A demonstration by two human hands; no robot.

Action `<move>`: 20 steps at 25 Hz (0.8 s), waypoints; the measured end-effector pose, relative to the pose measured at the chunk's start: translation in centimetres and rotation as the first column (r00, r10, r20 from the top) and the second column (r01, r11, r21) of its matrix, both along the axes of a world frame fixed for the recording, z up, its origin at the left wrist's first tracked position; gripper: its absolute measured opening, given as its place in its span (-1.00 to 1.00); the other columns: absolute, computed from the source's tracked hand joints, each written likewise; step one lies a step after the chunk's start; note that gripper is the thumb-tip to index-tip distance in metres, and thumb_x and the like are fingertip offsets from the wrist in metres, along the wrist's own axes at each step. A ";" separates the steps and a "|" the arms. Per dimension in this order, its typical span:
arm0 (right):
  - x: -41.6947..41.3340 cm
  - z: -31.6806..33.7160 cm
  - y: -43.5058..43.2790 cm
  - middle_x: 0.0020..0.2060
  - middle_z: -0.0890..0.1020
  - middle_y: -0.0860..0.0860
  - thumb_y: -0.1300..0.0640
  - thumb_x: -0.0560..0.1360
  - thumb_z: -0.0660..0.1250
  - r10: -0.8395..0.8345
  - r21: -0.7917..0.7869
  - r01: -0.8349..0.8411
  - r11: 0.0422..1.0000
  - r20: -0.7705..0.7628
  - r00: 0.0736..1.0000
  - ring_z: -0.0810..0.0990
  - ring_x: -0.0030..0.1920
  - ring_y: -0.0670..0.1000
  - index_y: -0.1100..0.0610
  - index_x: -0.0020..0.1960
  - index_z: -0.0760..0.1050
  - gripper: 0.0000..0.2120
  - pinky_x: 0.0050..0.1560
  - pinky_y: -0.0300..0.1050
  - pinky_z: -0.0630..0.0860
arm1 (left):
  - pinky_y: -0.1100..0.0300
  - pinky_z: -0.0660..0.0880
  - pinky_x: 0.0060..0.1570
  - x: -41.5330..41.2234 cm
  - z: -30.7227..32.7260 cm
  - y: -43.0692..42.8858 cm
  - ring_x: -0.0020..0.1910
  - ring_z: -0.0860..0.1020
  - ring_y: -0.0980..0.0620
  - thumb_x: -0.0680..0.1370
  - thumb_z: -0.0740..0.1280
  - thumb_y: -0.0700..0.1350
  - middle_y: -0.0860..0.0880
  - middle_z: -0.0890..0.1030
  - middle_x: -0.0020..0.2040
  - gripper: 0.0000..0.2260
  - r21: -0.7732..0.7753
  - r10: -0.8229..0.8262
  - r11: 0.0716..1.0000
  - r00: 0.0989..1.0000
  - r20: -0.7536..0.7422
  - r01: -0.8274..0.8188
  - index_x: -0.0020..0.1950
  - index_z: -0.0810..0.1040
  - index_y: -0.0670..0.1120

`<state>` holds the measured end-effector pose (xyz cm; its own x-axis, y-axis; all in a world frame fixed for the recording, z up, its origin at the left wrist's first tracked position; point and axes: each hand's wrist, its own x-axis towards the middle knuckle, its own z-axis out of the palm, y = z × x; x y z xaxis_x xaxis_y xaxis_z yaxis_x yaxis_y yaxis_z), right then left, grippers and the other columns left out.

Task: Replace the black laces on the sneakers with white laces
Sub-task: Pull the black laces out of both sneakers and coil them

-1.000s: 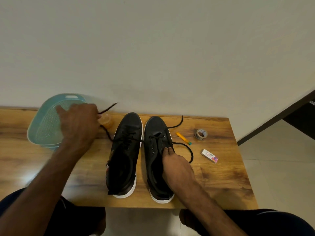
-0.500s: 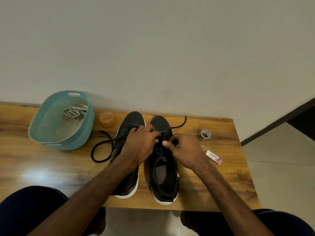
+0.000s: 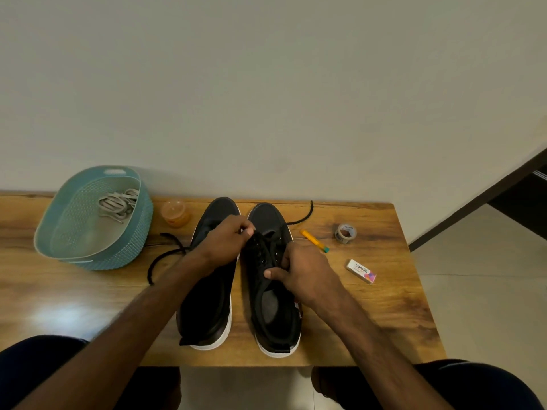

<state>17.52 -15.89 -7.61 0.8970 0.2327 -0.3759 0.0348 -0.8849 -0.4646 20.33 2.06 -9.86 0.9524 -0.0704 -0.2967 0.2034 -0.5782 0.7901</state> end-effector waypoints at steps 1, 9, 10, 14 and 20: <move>0.0 -0.1 0.1 -0.05 0.59 0.02 -0.17 0.46 0.44 -0.016 -0.002 0.016 1.000 -0.010 1.000 0.57 -0.04 0.03 0.10 0.07 0.49 -0.61 0.01 0.03 0.57 | 0.04 0.47 0.07 0.0 0.0 0.1 0.01 0.51 -0.05 0.66 0.18 -0.19 -0.05 0.53 0.00 -0.85 -0.119 0.068 0.990 0.997 -0.036 -0.072 -0.05 0.48 -0.01; -0.3 0.1 0.2 0.04 0.60 0.07 -0.12 0.52 0.38 -0.028 -0.008 0.028 1.000 -0.030 0.999 0.58 0.02 0.05 0.13 0.17 0.49 -0.62 -0.02 -0.05 0.53 | 0.00 0.24 0.26 -1.4 1.5 -1.6 0.07 0.50 0.16 0.60 0.29 0.02 0.16 0.57 0.03 -0.91 0.575 -0.266 0.812 0.940 0.214 0.099 0.10 0.51 0.10; -0.3 0.1 0.2 0.05 0.60 0.07 -0.12 0.52 0.38 -0.027 -0.018 0.026 0.999 -0.034 0.999 0.58 0.04 0.06 0.13 0.18 0.49 -0.62 -0.02 -0.05 0.51 | 0.00 0.29 0.24 -1.3 1.5 -1.6 0.04 0.50 0.15 0.60 0.30 -0.01 0.16 0.56 -0.01 -0.96 0.588 -0.262 0.806 0.933 0.247 0.070 0.02 0.52 0.10; -0.3 0.2 0.2 0.08 0.59 0.09 -0.08 0.54 0.38 -0.022 -0.017 0.022 1.000 -0.038 0.999 0.56 0.02 0.04 0.15 0.21 0.51 -0.63 -0.10 -0.11 0.41 | 0.18 0.42 -0.09 0.0 1.1 -0.6 -0.10 0.51 0.09 0.64 0.25 -0.14 0.05 0.60 -0.10 -0.87 -0.050 0.294 0.956 0.949 0.112 -0.291 -0.09 0.53 -0.02; -0.5 0.1 0.2 0.06 0.60 0.07 -0.08 0.55 0.36 -0.029 -0.017 0.029 0.999 -0.015 0.999 0.54 -0.04 0.00 0.13 0.19 0.52 -0.66 -0.12 -0.14 0.38 | 0.01 0.48 0.12 -0.8 1.7 -0.6 0.14 0.51 0.02 0.62 0.27 0.02 0.03 0.56 0.17 -0.76 0.562 -0.238 0.827 0.897 0.373 -0.014 0.27 0.52 0.02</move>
